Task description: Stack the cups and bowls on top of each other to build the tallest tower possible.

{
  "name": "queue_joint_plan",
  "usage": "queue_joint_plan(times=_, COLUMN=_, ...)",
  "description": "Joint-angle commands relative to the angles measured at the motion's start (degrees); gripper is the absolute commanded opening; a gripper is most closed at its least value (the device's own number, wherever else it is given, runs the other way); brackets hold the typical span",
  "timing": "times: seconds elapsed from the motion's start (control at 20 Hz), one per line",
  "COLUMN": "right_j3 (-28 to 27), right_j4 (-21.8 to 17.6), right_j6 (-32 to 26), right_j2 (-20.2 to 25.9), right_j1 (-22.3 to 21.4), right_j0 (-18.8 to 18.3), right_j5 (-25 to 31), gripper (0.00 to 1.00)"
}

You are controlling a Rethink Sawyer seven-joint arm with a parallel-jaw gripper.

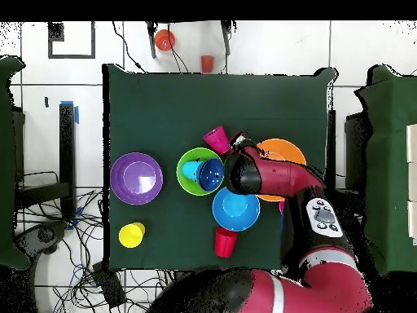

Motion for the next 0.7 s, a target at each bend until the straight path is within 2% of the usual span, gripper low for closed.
queue_joint_plan(times=0.05, right_j3=1.01, right_j4=-6.82, right_j6=-9.23, right_j2=8.35, right_j1=1.14, right_j0=-3.25, right_j5=6.84, gripper=1.0)
queue_joint_plan(times=0.3, right_j3=-0.08, right_j4=-9.32, right_j6=-10.15, right_j2=9.91, right_j1=2.41, right_j0=-6.24, right_j5=7.38, gripper=1.0)
queue_joint_plan(times=0.7, right_j3=-0.01, right_j4=-13.26, right_j6=-6.64, right_j2=7.52, right_j1=4.68, right_j0=-5.97, right_j5=3.12, gripper=1.0)
